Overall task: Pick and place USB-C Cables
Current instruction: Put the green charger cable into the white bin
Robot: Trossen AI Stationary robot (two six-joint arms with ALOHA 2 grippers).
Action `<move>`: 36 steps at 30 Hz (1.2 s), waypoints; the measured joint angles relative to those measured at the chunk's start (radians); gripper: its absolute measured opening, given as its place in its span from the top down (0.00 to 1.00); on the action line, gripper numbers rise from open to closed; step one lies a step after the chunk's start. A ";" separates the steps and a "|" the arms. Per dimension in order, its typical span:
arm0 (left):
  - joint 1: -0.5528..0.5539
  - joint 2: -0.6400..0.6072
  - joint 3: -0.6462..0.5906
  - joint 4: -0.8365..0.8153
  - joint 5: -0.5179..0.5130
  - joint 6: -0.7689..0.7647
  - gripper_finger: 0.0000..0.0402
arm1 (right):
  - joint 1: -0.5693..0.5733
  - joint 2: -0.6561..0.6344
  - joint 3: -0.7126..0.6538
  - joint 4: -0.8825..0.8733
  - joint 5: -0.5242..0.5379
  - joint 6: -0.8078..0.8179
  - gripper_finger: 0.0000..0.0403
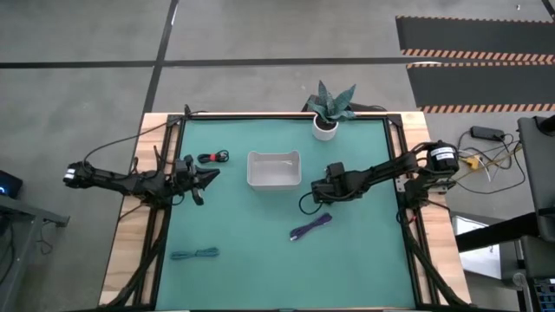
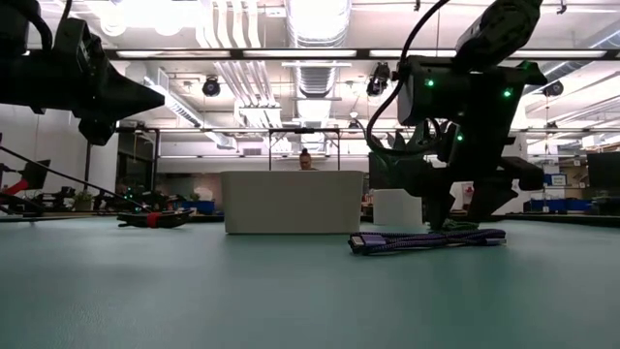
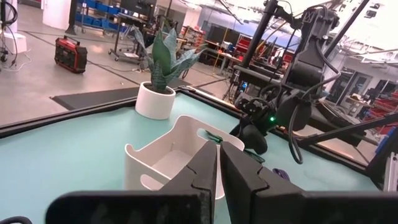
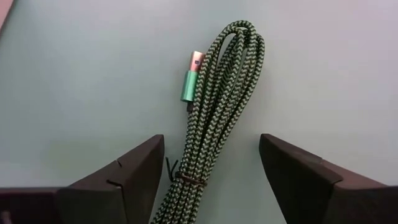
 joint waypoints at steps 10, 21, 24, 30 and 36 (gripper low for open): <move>0.000 0.000 0.000 0.000 0.005 0.000 0.98 | 0.000 -0.001 0.001 0.010 -0.028 0.003 0.56; 0.000 0.000 0.000 0.000 0.004 0.000 0.98 | 0.000 -0.003 0.001 0.019 -0.047 0.012 0.74; 0.000 0.000 0.000 0.000 0.003 0.000 0.98 | 0.000 -0.003 0.001 0.021 -0.049 0.012 0.78; 0.000 0.000 0.000 0.000 0.003 0.000 0.98 | 0.000 -0.003 0.000 0.023 -0.050 0.012 0.84; 0.000 0.000 0.000 0.000 -0.003 0.000 0.98 | 0.000 -0.003 0.000 0.023 -0.050 0.010 0.87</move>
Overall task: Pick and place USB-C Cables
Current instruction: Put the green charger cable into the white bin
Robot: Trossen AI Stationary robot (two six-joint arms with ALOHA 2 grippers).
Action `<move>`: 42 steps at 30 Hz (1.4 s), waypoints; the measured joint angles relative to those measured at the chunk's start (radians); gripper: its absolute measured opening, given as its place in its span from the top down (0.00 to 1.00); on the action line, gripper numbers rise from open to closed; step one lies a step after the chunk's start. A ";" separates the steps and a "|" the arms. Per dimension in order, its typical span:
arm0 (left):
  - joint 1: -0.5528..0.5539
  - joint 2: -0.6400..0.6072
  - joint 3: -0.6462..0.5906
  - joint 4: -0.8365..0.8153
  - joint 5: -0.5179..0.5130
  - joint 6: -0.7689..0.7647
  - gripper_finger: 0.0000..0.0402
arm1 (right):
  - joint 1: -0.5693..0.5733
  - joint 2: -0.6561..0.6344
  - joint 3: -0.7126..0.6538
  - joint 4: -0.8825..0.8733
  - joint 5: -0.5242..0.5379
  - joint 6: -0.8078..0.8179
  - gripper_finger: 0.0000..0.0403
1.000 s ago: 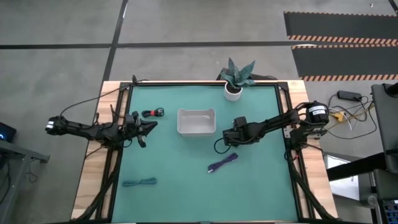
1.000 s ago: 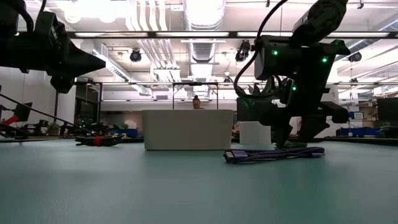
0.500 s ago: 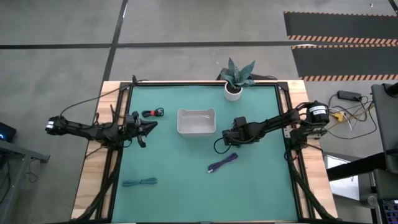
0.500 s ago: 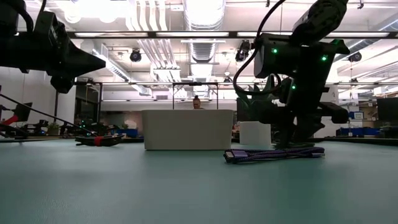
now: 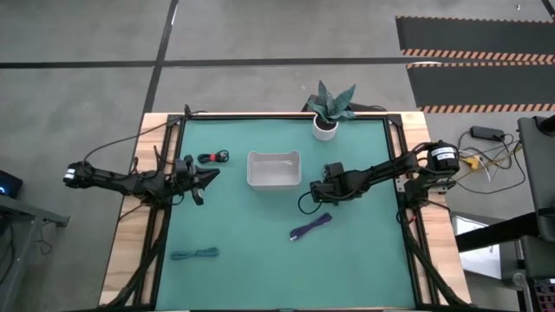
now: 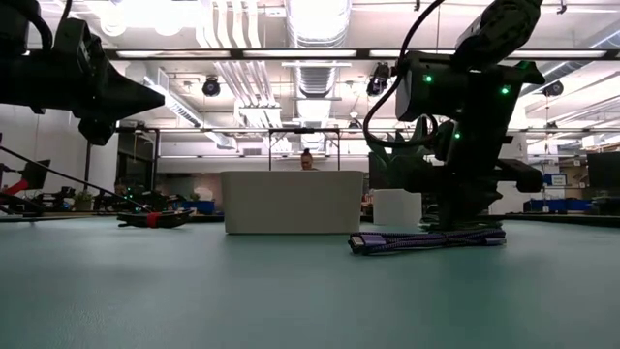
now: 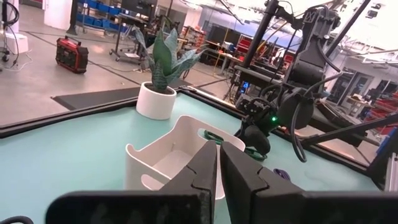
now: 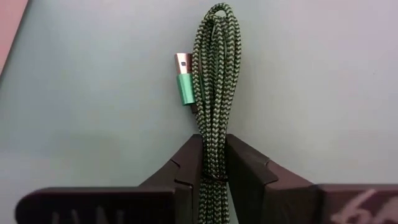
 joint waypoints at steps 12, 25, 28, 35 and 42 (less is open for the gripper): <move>0.000 0.000 0.000 0.000 0.001 0.000 0.98 | 0.000 0.000 0.000 0.000 -0.002 -0.012 0.92; 0.000 0.000 0.000 0.000 0.003 0.000 0.98 | 0.000 0.000 0.000 -0.001 -0.001 -0.018 0.93; 0.000 0.000 0.000 0.000 0.003 0.000 0.98 | 0.000 -0.001 -0.001 -0.001 -0.002 -0.024 0.93; 0.000 0.000 0.000 0.000 0.010 0.000 0.98 | 0.000 -0.029 -0.004 -0.019 -0.019 -0.051 0.93; 0.000 0.000 0.000 0.000 0.008 0.000 0.98 | 0.000 -0.050 -0.004 -0.051 -0.011 -0.067 0.93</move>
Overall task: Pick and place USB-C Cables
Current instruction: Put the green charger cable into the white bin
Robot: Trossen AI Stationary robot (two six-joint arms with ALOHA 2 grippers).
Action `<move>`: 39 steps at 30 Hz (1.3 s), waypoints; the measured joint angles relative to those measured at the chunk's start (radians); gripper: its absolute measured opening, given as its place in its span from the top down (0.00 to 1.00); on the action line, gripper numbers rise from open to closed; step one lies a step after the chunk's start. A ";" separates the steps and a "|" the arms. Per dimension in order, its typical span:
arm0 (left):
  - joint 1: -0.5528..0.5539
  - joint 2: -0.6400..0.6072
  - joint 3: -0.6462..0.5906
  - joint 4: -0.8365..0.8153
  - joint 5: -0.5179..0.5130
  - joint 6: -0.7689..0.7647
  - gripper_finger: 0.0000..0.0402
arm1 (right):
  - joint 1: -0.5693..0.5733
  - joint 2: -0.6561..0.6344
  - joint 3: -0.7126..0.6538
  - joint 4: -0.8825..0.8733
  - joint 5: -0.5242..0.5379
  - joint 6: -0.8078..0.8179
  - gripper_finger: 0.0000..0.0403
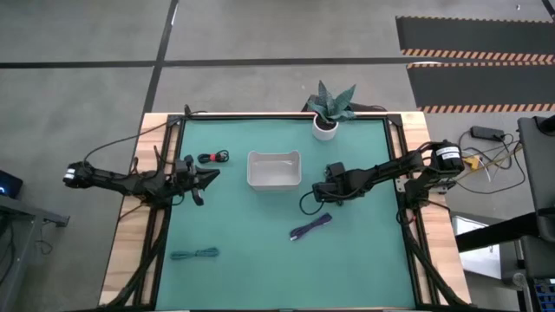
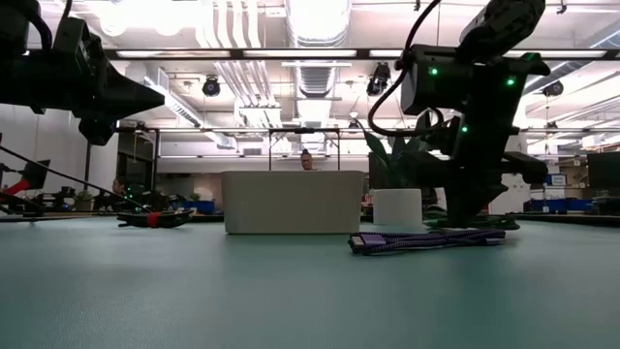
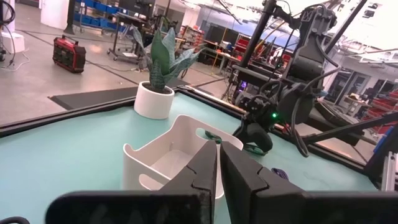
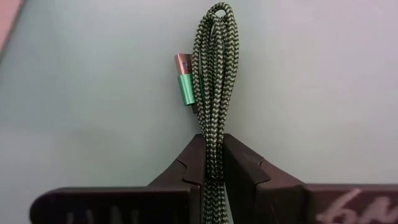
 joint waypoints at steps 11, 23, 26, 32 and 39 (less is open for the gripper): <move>0.000 0.002 0.000 0.000 -0.003 0.000 0.98 | 0.000 -0.021 0.002 -0.018 0.005 -0.036 0.93; 0.000 0.002 0.000 0.000 -0.007 0.000 0.98 | 0.000 -0.144 0.002 -0.072 0.005 -0.090 0.93; 0.000 0.003 0.000 0.000 -0.007 0.000 0.98 | 0.000 -0.175 0.002 -0.070 0.007 -0.110 0.93; 0.000 0.005 0.000 0.000 -0.007 0.000 0.98 | 0.000 -0.233 0.002 -0.079 0.019 -0.129 0.93; 0.000 0.006 0.000 0.000 -0.006 -0.001 0.98 | 0.000 -0.288 0.003 -0.091 0.053 -0.147 0.93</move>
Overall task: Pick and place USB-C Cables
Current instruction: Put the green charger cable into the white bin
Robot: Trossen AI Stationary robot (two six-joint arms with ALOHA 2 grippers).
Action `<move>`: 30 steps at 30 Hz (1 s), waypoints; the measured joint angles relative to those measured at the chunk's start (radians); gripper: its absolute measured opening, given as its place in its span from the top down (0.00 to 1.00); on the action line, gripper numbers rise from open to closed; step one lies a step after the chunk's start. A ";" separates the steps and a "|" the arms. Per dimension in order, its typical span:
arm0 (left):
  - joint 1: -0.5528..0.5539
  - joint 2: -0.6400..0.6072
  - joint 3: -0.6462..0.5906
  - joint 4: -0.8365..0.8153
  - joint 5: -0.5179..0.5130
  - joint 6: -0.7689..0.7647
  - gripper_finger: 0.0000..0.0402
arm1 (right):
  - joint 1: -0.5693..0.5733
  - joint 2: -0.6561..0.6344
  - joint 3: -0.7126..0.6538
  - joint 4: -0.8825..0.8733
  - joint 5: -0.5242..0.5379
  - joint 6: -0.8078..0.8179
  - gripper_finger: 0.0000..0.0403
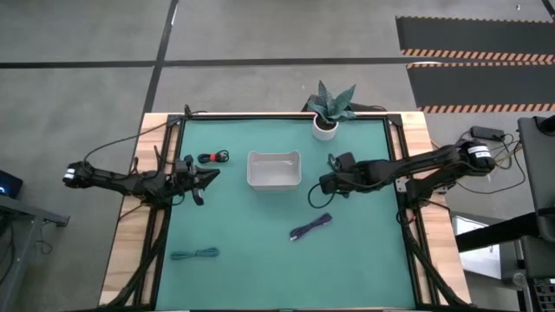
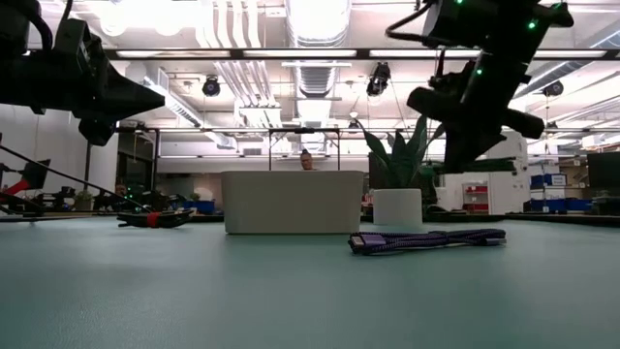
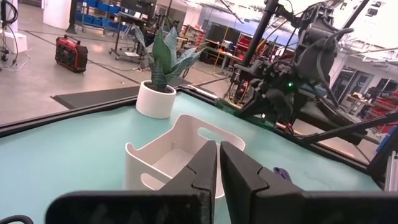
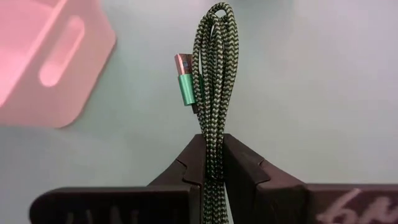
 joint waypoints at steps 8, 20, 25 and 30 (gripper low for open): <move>0.000 0.002 0.001 0.000 0.001 0.000 0.98 | 0.000 -0.027 0.000 0.007 0.035 -0.019 0.93; 0.000 0.002 0.001 0.000 -0.001 0.000 0.98 | 0.000 -0.016 0.113 0.011 0.049 -0.165 0.93; 0.000 0.002 0.001 0.000 -0.003 0.000 0.98 | 0.000 -0.008 0.203 0.014 0.063 -0.278 0.93; 0.000 0.002 0.002 0.000 -0.004 0.000 0.98 | 0.000 -0.008 0.270 0.034 0.069 -0.400 0.93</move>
